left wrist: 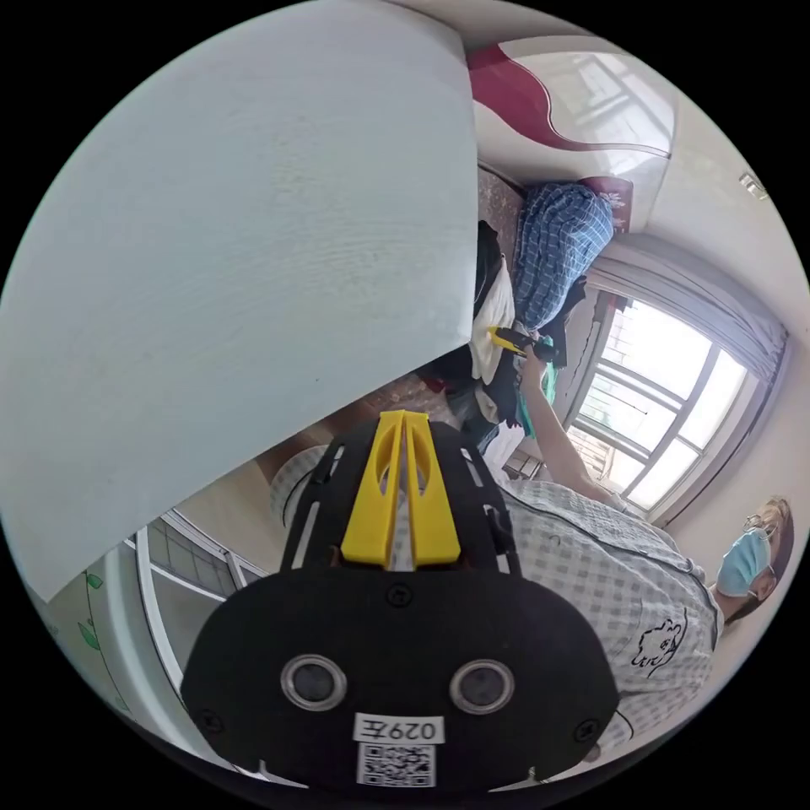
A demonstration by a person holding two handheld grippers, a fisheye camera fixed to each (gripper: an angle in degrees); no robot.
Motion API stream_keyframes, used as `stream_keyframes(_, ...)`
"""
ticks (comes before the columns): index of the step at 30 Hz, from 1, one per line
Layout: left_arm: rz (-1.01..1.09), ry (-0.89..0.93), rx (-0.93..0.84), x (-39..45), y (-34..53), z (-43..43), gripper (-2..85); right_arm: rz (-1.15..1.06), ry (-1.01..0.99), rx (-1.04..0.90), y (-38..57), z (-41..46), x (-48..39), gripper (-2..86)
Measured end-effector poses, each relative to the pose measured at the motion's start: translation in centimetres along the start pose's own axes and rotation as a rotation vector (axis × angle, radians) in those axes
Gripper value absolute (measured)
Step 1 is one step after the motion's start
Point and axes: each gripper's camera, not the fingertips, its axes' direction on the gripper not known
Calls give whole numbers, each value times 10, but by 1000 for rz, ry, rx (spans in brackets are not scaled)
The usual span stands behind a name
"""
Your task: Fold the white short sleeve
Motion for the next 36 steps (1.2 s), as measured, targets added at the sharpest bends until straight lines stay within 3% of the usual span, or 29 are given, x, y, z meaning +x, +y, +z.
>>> stream_keyframes(4, -20, 62, 42, -49, 29, -20, -10, 15, 12, 137, 6, 1, -55, 32)
stream_keyframes(11, 55, 127, 28, -136, 60, -63, -10, -88, -404, 533, 68, -24, -165, 14)
stream_keyframes(16, 157, 80, 4, -191, 82, -118, -10, -326, -313, 737, 114, -51, -314, 10)
stream_keyframes(18, 182, 33, 22, -219, 104, -153, -10, -515, -290, 820, 134, -58, -403, 10)
stream_keyframes(20, 185, 14, 54, -242, 125, -179, -10, -673, -288, 753, 132, -51, -475, 9)
stream_keyframes(24, 154, 99, 150, -301, 172, -217, -10, -968, -267, 419, 90, 28, -654, 9)
stream_keyframes(27, 124, 188, 205, -341, 197, -228, -10, -1001, -239, 194, 40, 132, -772, 9)
stream_keyframes(30, 92, 159, 235, -368, 220, -233, -10, -1018, -236, -48, 2, 242, -863, 8)
stream_keyframes(33, 70, 155, 247, -393, 242, -238, -9, -1054, -439, -207, -15, 305, -907, 10)
stream_keyframes(36, 30, 168, 290, -421, 262, -243, -9, -960, -438, -177, -44, 336, -912, 19)
